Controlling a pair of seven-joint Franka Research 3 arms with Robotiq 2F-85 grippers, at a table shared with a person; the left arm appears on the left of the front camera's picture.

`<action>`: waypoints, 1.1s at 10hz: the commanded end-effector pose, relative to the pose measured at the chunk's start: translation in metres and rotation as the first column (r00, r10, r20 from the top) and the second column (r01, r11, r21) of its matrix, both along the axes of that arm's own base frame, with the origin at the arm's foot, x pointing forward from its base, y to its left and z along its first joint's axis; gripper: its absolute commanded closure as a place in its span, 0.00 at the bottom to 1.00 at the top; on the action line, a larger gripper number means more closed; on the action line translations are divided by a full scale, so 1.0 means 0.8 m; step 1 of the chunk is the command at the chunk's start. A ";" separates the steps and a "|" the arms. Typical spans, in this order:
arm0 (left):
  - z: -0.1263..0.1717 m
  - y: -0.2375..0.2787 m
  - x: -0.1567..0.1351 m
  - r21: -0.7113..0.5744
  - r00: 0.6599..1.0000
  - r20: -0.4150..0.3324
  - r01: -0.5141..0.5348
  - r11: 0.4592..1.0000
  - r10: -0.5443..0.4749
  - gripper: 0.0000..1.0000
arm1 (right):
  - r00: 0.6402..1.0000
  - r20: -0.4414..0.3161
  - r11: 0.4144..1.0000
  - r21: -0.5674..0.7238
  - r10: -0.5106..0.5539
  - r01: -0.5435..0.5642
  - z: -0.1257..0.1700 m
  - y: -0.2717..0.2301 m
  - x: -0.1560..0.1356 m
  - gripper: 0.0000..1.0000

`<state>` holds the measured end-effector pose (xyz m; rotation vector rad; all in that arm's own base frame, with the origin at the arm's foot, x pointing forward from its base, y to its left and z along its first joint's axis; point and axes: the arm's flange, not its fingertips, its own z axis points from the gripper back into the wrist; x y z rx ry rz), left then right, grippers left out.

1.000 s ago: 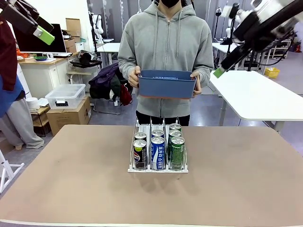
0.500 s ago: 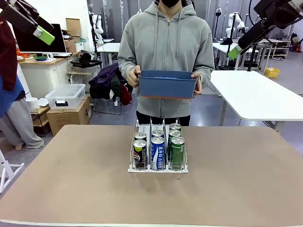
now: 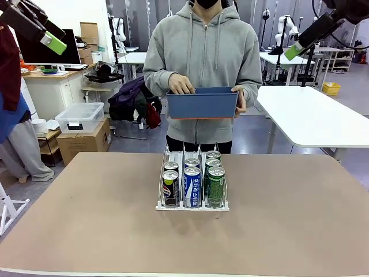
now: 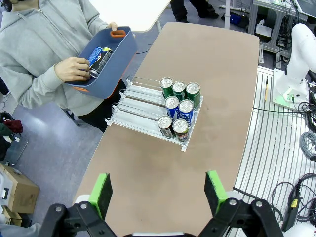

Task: Fill the beverage cans into the dispenser.
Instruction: Pick up the Ionic drink handed by the human.

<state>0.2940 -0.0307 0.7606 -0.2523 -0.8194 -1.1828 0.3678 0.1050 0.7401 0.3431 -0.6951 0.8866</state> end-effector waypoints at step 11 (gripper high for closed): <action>-0.001 0.000 0.000 0.000 1.000 -0.002 -0.001 1.000 0.001 0.00 | 1.000 0.021 1.000 0.021 -0.006 0.005 0.006 -0.005 -0.004 0.09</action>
